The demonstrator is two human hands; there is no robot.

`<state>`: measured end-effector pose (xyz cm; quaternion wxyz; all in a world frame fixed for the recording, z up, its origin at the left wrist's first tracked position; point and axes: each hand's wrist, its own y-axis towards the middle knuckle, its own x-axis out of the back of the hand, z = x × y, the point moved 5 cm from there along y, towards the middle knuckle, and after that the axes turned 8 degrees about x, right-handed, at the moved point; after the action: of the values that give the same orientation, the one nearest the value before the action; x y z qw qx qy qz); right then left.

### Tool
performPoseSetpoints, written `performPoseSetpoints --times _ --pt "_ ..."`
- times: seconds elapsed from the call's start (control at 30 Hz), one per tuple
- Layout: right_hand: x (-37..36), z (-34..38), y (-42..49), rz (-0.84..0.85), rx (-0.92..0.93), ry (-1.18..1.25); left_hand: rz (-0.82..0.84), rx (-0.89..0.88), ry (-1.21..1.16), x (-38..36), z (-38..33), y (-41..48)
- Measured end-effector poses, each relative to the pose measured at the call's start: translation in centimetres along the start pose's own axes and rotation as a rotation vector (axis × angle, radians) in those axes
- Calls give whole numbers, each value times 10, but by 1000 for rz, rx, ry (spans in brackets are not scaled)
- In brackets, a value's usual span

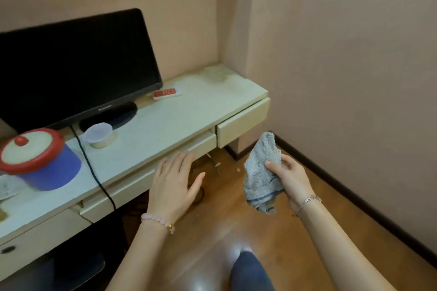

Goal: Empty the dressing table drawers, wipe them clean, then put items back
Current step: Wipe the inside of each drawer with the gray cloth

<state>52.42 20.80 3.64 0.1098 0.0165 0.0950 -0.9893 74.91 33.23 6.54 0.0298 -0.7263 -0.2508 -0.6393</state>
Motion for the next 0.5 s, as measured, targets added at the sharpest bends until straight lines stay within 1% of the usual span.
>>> performPoseSetpoints --times 0.27,0.5 --pt "-42 38 155 216 -13 -27 -23 268 71 -26 14 108" --pt "-82 51 246 352 -55 -22 -21 368 71 -49 22 174"
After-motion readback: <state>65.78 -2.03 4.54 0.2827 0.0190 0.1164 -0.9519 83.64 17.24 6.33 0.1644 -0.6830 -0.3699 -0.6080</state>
